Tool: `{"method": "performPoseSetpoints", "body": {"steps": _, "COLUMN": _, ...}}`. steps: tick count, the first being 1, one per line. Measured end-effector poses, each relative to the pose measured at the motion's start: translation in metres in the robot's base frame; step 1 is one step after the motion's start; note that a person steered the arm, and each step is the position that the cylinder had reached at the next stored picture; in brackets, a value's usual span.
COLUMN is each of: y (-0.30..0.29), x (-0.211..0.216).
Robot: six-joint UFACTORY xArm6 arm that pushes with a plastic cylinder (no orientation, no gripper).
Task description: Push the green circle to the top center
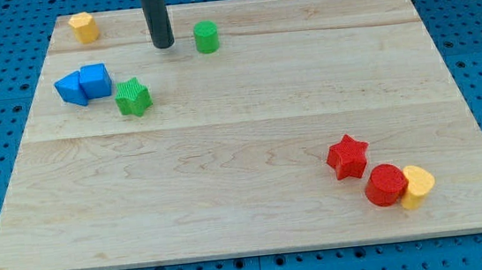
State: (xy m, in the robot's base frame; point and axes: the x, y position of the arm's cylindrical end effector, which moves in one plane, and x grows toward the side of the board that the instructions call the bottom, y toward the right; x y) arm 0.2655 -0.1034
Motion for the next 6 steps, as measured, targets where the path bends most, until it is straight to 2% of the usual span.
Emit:
{"method": "performPoseSetpoints", "body": {"steps": 1, "y": 0.006, "x": -0.011}}
{"method": "performPoseSetpoints", "body": {"steps": 2, "y": -0.019, "x": -0.005}}
{"method": "performPoseSetpoints", "body": {"steps": 3, "y": -0.027, "x": 0.021}}
{"method": "performPoseSetpoints", "body": {"steps": 4, "y": -0.006, "x": 0.047}}
{"method": "performPoseSetpoints", "body": {"steps": 5, "y": 0.024, "x": 0.051}}
{"method": "performPoseSetpoints", "body": {"steps": 6, "y": 0.053, "x": 0.021}}
